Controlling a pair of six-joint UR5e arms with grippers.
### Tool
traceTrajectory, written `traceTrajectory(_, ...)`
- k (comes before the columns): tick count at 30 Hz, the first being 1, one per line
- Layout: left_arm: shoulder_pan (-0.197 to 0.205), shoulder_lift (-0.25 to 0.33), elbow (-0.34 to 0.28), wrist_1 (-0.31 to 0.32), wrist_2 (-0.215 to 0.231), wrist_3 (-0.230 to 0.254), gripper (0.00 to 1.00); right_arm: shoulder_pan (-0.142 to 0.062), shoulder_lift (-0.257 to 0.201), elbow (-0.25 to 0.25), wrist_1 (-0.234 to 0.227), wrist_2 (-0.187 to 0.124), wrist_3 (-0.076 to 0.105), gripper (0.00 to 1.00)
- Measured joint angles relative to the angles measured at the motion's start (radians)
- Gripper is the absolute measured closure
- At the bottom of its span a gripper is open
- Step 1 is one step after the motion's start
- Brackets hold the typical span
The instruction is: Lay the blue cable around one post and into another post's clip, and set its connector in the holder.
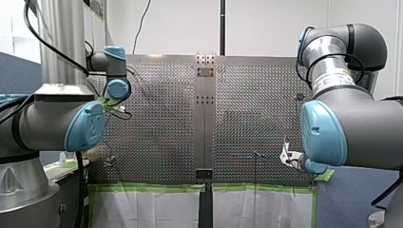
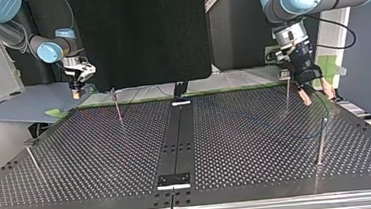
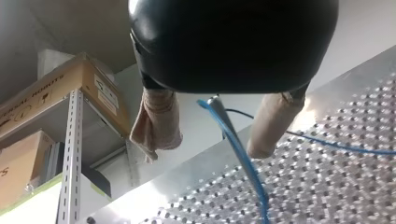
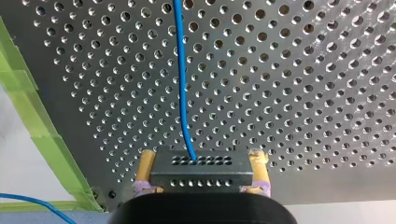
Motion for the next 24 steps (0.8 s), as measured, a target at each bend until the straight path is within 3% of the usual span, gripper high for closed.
traceTrajectory(12, 0.007, -0.018, 0.078, -0.021, -0.008, 0.04, 0.0, 0.003, 0.0, 0.0, 0.0, 0.0, 0.0, 1.0)
traceTrajectory(24, 0.034, -0.111, 0.177, -0.101, -0.033, 0.095, 0.0, 0.004, 0.0, 0.0, 0.001, 0.0, 0.0, 1.0)
